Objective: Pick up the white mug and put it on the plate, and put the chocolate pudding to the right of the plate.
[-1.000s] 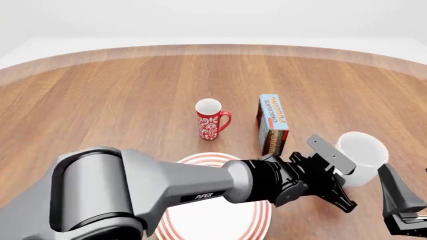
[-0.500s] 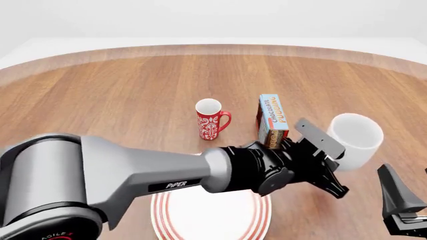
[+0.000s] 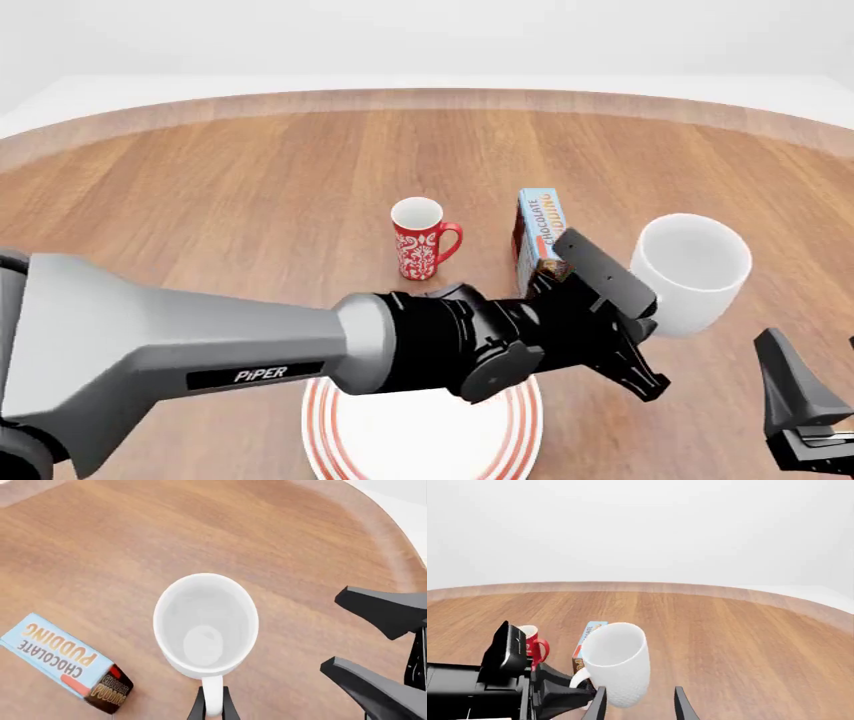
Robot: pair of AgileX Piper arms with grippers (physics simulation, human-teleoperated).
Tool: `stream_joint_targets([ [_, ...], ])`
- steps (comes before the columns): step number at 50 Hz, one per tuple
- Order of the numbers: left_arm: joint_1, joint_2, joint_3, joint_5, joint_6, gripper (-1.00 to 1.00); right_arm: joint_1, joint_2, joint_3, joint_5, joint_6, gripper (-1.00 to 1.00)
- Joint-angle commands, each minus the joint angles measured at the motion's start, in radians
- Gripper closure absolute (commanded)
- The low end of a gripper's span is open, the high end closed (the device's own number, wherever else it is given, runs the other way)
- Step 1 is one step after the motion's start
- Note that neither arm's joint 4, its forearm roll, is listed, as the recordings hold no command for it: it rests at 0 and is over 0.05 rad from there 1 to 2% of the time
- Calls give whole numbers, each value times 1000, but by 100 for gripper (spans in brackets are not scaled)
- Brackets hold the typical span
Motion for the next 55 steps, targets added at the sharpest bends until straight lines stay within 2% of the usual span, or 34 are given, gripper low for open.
stream_joint_targets([
  [1, 14, -70, 91, -41, 10, 100, 0, 0, 2, -3, -2, -100],
  [28, -6, -202, 285, -117, 8, 100, 0, 2, 4, -6, -2, -100],
  [55, 31, -385, 501, -207, 6, 100, 1, 2, 4, -6, -2, -100],
])
